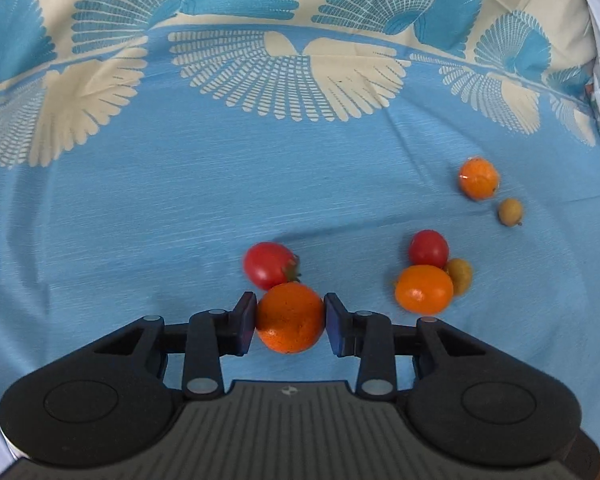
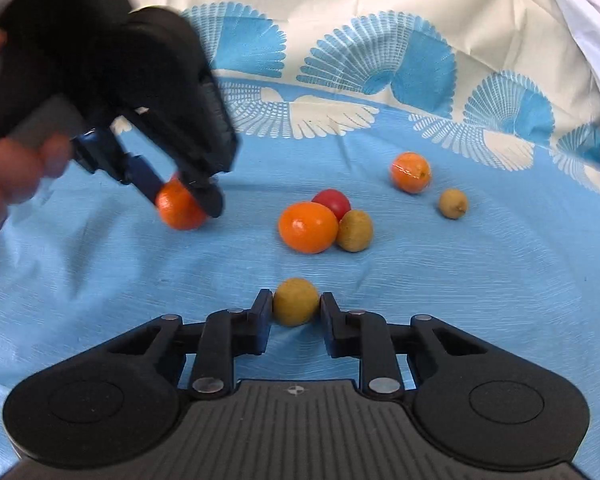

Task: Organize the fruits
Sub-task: 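Grasp a large orange with the left tool while the right tool grasps a yellow fruit, then carry the orange and the yellow fruit in both tools over the plate, then open the left tool over the plate while the right tool releases the yellow fruit, then lift both open tools away from the plate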

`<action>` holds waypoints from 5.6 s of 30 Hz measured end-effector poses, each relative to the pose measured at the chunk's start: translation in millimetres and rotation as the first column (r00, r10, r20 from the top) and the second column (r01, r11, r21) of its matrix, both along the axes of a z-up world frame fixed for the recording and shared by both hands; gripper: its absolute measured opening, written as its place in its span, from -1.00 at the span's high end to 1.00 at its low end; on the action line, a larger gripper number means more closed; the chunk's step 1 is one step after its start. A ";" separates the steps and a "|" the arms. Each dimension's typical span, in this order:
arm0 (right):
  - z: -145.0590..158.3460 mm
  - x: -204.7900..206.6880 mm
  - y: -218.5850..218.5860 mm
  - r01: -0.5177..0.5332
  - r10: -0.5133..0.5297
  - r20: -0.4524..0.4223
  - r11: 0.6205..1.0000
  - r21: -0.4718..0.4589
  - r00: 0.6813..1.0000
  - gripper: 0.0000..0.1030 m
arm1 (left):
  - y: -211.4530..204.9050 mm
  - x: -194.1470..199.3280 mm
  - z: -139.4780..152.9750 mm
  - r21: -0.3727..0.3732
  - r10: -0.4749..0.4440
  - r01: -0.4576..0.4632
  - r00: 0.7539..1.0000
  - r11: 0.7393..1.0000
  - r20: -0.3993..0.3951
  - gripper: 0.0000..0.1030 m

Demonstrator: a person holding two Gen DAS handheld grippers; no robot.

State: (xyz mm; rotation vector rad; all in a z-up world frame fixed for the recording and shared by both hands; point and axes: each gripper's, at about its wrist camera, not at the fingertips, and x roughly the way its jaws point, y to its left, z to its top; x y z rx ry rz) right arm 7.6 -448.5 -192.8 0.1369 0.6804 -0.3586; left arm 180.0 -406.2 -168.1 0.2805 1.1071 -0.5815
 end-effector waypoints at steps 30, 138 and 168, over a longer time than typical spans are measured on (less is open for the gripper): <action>212.1 -167.7 201.7 -0.314 0.282 0.225 0.941 0.123 0.933 0.48 | 346.3 -205.2 196.8 -0.019 0.263 -0.265 0.940 0.964 0.219 0.22; 99.8 28.0 286.7 -0.446 0.460 -0.097 0.885 0.131 0.883 0.48 | 361.8 -27.6 45.1 0.134 0.357 -0.358 0.934 0.924 0.036 0.22; 181.7 -97.2 308.8 -0.387 0.387 0.013 0.919 0.074 0.922 -0.99 | 416.4 -181.3 130.1 0.063 0.365 -0.384 0.910 0.921 0.198 -0.99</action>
